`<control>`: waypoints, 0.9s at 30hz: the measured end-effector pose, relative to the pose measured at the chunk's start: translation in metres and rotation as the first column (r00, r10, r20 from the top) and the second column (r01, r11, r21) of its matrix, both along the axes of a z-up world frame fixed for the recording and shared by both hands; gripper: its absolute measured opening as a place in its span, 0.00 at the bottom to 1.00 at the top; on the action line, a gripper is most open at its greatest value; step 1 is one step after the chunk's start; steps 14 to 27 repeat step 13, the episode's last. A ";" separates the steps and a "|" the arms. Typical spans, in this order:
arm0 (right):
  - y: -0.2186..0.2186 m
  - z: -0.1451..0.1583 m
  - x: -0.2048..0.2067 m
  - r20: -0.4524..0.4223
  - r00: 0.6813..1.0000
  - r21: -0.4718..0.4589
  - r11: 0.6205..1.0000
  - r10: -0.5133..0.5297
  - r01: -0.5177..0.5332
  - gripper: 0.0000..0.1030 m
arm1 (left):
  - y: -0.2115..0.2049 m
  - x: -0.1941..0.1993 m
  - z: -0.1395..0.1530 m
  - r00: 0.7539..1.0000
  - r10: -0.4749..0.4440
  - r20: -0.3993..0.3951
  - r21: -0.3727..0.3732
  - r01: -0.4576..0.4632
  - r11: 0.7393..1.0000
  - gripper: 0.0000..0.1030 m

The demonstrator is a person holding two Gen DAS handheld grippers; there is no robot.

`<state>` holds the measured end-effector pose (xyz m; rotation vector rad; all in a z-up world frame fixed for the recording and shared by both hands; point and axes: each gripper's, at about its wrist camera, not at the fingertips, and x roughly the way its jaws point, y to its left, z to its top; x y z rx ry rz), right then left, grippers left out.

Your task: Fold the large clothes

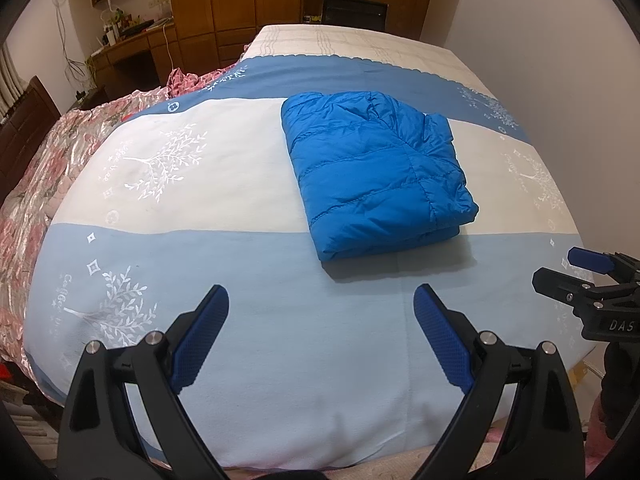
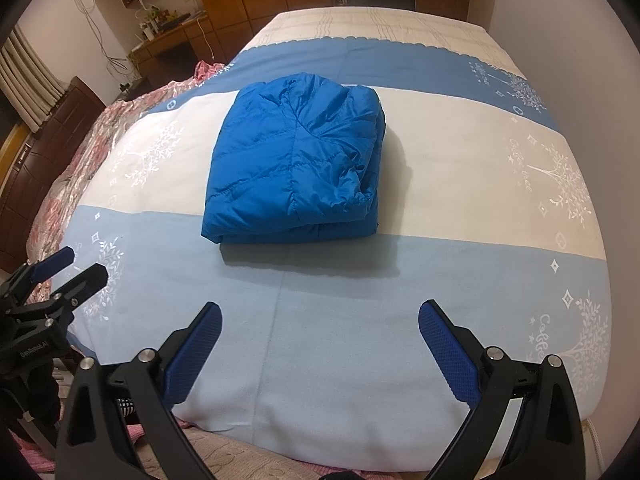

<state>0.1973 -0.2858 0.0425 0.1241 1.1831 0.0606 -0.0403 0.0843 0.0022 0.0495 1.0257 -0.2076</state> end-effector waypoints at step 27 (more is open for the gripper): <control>0.001 -0.002 -0.001 0.002 1.000 -0.001 1.000 -0.001 0.001 0.96 | -0.001 0.000 0.000 1.000 -0.005 -0.001 -0.006 0.005 1.000 0.90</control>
